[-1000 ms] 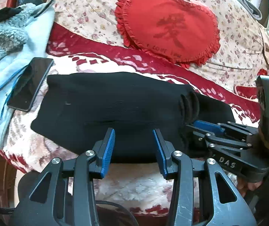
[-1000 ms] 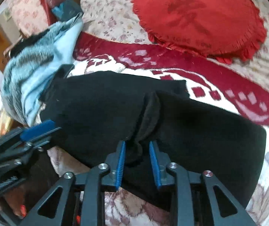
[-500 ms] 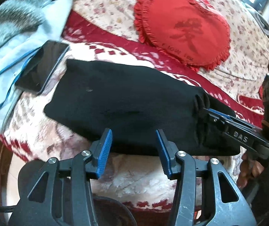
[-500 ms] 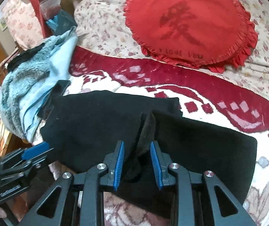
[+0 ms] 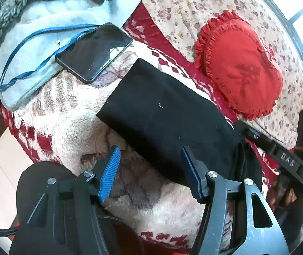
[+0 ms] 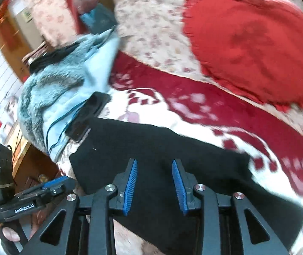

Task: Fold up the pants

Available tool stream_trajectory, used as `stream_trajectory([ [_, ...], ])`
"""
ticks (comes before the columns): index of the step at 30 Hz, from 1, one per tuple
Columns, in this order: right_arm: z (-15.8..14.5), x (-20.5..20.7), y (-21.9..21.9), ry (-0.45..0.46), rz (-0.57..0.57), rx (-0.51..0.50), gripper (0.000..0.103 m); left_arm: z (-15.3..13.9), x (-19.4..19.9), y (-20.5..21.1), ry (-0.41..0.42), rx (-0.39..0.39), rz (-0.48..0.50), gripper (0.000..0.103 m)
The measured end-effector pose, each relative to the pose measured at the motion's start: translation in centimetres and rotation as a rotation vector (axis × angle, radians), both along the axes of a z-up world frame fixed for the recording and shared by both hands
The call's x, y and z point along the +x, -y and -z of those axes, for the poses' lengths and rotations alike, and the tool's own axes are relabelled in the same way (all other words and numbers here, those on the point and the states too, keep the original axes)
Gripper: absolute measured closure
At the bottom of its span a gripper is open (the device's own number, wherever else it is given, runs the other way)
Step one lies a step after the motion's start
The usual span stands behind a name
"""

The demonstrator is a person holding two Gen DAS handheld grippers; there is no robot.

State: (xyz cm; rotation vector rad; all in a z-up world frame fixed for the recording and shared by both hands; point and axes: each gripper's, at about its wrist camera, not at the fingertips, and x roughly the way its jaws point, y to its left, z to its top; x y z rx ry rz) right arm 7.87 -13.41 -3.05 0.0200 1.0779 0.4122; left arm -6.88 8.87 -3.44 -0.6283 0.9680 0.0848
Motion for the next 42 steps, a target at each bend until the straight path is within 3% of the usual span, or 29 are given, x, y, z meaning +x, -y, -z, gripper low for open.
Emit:
stream_trajectory([
  [5, 1.3, 3.0, -3.9, -0.005, -0.143, 0.010, 0.056, 1.1, 0.8, -0.3, -0.015, -0.011, -0.022, 0.044],
  [16, 5.1, 8.6, -11.0, -0.047, -0.366, -0.075, 0.053, 2.5, 2.7, -1.1, -0.004, -0.067, -0.019, 0.039],
  [19, 6.5, 9.7, -12.0, -0.069, -0.424, -0.095, 0.053, 2.6, 3.0, -1.0, 0.014, -0.077, -0.020, 0.031],
  [24, 8.9, 10.1, -12.9, -0.127, -0.436, -0.065, 0.052, 2.5, 3.4, -0.8, 0.029, -0.055, -0.027, 0.029],
  [25, 9.0, 9.9, -12.7, -0.117, -0.422, -0.050, 0.053, 2.4, 3.4, -0.7, 0.032, -0.044, -0.027, 0.033],
  [26, 9.0, 9.8, -12.5, -0.102, -0.405, -0.037, 0.060, 2.3, 3.4, -0.7, 0.033, -0.026, -0.029, 0.052],
  [29, 8.2, 9.1, -11.9, -0.074, -0.366, -0.002, 0.077, 1.5, 3.6, -0.9, 0.037, -0.014, -0.018, 0.076],
  [31, 6.8, 8.5, -11.3, -0.044, -0.355, 0.026, 0.082, 0.3, 3.3, -0.7, 0.071, 0.006, -0.002, 0.080],
  [38, -2.2, 5.3, -5.1, 0.124, -0.236, 0.186, 0.085, -6.8, 1.6, 4.7, 0.280, 0.094, 0.176, 0.081],
  [42, -5.4, 1.9, 0.7, 0.170, -0.106, 0.220, 0.086, -7.6, 1.7, 10.2, 0.313, 0.126, 0.339, 0.081],
])
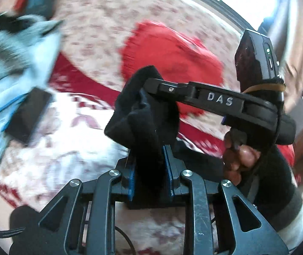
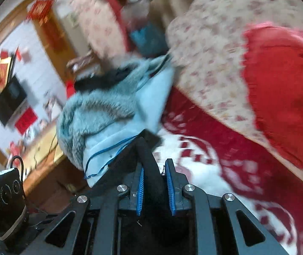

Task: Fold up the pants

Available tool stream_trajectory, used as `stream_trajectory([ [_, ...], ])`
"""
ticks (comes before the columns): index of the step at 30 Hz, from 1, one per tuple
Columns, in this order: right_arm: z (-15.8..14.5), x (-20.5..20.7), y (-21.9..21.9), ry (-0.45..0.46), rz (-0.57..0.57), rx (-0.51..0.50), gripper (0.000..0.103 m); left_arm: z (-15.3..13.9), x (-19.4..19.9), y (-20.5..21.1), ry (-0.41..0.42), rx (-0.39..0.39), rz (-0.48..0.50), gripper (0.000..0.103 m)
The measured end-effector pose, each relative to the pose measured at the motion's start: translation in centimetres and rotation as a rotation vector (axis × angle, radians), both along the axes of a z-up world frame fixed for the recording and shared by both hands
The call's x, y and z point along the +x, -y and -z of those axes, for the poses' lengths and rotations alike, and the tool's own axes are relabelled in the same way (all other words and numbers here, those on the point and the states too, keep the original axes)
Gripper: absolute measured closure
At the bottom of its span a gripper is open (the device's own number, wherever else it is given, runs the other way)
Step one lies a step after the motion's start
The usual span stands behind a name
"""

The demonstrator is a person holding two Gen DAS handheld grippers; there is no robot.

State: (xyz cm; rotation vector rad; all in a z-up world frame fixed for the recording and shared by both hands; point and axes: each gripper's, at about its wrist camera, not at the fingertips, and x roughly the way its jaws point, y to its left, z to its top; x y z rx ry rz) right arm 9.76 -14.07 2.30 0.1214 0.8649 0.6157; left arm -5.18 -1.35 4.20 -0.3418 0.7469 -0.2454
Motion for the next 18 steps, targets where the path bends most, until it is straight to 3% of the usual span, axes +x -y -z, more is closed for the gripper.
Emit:
stream_trajectory([
  [3, -0.2, -2.8, 5.4, -0.025, 0.139, 0.008, 0.087, 1.4, 0.6, 3.8, -0.026, 0.023, 0.103, 0.081],
  [10, 3.1, -7.8, 15.3, -0.122, 0.451, 0.034, 0.086, 5.4, 1.9, 11.1, -0.127, 0.090, 0.317, 0.081],
  [11, 3.3, -8.4, 16.3, -0.133, 0.481, 0.044, 0.083, 5.2, 1.8, 11.3, -0.129, 0.101, 0.335, 0.080],
  [14, 3.8, -10.2, 18.8, -0.158, 0.547, 0.109, 0.054, 3.3, 0.9, 10.8, -0.108, 0.093, 0.399, 0.063],
  [18, 3.7, -11.8, 20.8, -0.182, 0.580, 0.247, 0.052, 1.3, -0.3, 9.1, -0.099, 0.055, 0.424, 0.054],
])
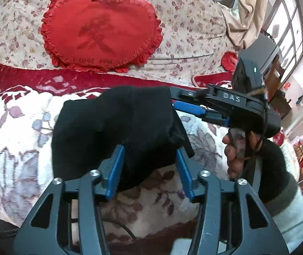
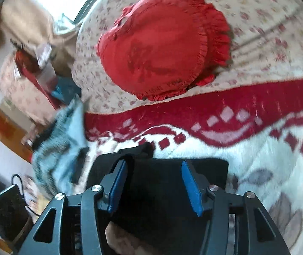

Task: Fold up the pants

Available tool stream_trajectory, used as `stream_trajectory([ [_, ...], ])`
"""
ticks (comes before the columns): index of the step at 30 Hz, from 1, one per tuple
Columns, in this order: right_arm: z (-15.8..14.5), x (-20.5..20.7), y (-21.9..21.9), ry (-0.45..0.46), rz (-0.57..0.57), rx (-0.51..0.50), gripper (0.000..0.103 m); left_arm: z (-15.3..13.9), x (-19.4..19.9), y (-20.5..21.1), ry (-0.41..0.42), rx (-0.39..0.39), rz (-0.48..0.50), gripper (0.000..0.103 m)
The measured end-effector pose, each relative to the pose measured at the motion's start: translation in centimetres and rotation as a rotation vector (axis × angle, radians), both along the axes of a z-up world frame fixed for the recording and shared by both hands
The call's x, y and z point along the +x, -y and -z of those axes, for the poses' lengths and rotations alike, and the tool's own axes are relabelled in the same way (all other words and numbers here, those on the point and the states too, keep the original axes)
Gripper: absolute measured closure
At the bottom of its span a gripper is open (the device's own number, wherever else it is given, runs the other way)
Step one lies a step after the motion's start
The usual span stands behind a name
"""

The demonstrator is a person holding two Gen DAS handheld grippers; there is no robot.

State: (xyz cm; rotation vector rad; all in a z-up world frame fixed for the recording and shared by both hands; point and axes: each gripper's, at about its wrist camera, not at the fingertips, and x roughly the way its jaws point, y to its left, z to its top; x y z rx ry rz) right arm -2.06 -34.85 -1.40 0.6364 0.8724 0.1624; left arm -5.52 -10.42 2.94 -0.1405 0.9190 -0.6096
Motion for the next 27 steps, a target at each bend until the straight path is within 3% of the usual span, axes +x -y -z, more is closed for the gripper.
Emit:
stream_trajectory([
  [2, -0.3, -0.8, 0.9, 0.021, 0.018, 0.050, 0.051, -0.8, -0.2, -0.2, 0.010, -0.016, 0.040, 0.050],
  [5, -0.5, -1.9, 1.5, 0.043, 0.046, 0.106, 0.047, -1.4, -0.7, 0.0, 0.057, -0.015, 0.069, 0.037],
  [8, -0.3, -2.2, 0.8, 0.028, 0.030, 0.129, 0.046, 0.1, 0.2, 0.5, -0.006, 0.004, 0.052, 0.038],
  [12, 0.0, -2.5, -1.2, -0.016, -0.039, 0.072, 0.045, 1.1, 0.3, -1.1, -0.037, -0.007, -0.012, 0.038],
  [18, 1.8, -2.8, -3.2, -0.063, -0.102, -0.024, 0.044, 3.0, 1.4, -3.3, -0.041, 0.088, -0.108, 0.037],
  [23, 2.8, -1.9, -5.3, -0.035, -0.138, -0.075, 0.042, 5.1, 2.0, -3.5, -0.085, 0.092, -0.144, 0.038],
  [25, 3.1, -1.3, -6.3, -0.039, -0.172, -0.078, 0.054, 5.0, 2.0, -3.4, -0.081, 0.097, -0.147, 0.038],
  [26, 3.2, -1.0, -6.9, -0.047, -0.190, -0.095, 0.070, 4.8, 2.0, -3.3, -0.081, 0.100, -0.147, 0.038],
  [27, 3.2, -0.9, -7.4, -0.045, -0.192, -0.124, 0.074, 4.5, 2.1, -3.3, -0.080, 0.098, -0.147, 0.038],
])
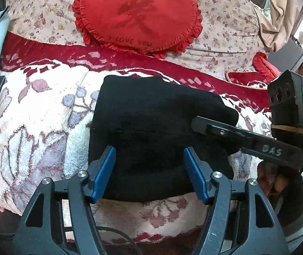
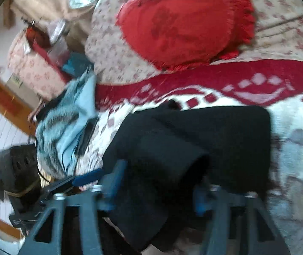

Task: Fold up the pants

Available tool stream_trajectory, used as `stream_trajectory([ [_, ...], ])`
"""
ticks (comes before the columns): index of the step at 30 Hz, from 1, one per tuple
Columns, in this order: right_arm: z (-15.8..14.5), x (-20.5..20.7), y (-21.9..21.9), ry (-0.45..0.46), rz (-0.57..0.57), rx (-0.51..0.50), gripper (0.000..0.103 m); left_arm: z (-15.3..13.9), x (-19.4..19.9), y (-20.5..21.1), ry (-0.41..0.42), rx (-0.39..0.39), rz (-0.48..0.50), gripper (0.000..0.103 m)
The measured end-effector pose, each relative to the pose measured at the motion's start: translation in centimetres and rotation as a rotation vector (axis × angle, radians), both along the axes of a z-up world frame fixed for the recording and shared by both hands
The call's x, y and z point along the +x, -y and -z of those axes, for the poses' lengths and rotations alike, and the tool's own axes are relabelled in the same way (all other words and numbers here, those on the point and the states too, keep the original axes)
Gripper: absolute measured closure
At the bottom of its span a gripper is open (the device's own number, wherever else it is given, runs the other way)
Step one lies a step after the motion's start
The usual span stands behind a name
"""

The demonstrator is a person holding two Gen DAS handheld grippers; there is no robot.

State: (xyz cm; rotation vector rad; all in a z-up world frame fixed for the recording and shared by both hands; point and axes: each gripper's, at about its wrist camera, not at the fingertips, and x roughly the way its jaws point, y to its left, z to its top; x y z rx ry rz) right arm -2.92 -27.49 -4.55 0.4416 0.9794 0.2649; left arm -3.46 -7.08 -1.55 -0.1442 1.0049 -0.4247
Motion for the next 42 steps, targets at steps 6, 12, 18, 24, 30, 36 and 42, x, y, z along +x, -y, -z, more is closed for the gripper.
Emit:
stream_trajectory([
  [6, -4.5, -0.1, 1.3, 0.112, -0.010, -0.032, 0.092, -3.3, 0.4, -0.4, 0.080, -0.028, -0.012, 0.038],
  [12, -6.4, -0.5, 4.4, 0.113, 0.047, -0.115, 0.092, -3.2, 2.0, 1.1, 0.076, -0.012, -0.016, 0.037],
  [18, -2.1, 0.9, 6.9, 0.007, 0.103, -0.124, 0.091, 0.6, 3.9, 3.0, -0.014, 0.048, -0.029, 0.038],
  [24, -2.6, 0.3, 8.1, -0.001, 0.156, -0.157, 0.073, 1.0, 4.0, 3.1, -0.034, 0.061, -0.036, 0.037],
  [30, -6.0, -1.1, 8.7, 0.048, 0.200, -0.188, 0.073, -0.9, 3.8, 3.1, 0.016, 0.084, -0.058, 0.037],
  [36, -7.8, -0.3, 6.2, 0.085, 0.118, -0.160, 0.073, -1.9, 4.5, 3.6, 0.054, 0.108, -0.075, 0.037],
  [42, -5.5, 1.6, 4.5, 0.028, 0.096, -0.222, 0.073, -1.0, 5.9, 4.4, 0.043, 0.138, -0.079, 0.037],
])
